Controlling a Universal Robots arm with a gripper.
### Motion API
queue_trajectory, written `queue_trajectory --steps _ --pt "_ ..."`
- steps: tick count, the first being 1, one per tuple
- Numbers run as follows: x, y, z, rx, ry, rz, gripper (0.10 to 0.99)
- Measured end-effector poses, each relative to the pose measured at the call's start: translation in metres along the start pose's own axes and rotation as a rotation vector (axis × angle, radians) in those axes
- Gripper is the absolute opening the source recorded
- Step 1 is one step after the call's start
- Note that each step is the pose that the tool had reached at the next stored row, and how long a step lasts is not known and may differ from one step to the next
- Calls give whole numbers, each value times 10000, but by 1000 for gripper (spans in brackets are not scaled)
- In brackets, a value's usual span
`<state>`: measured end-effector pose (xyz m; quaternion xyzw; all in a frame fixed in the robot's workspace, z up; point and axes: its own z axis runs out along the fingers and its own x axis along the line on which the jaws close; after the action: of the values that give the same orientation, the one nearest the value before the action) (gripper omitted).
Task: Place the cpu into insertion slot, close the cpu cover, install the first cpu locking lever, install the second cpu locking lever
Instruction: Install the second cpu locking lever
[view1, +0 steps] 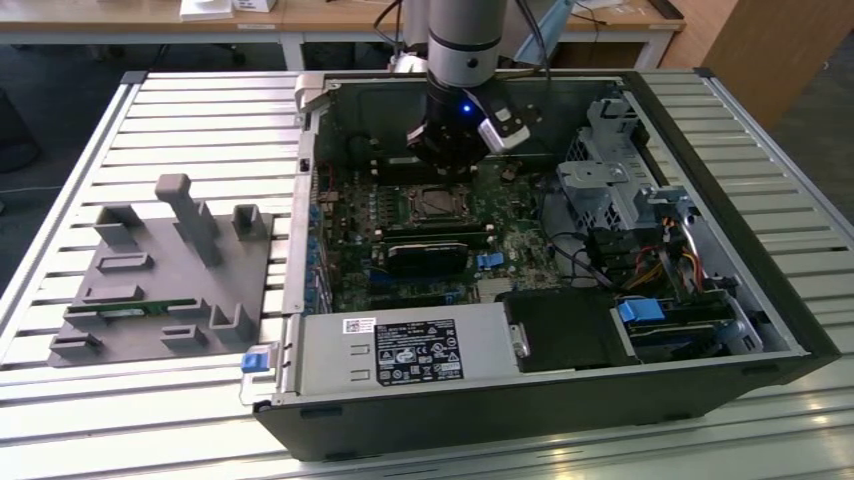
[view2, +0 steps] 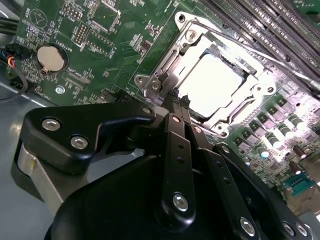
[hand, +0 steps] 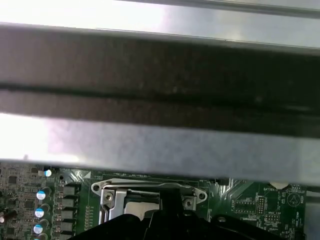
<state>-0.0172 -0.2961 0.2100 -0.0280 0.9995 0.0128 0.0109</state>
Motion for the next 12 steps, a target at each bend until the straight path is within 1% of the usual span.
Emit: queue_trajectory --steps 3,8,12 --pt "0 -2 -33 0 0 11 122" --pt "-3 0 -132 1 0 12 122" --pt "0 -33 -136 1 1 12 122"
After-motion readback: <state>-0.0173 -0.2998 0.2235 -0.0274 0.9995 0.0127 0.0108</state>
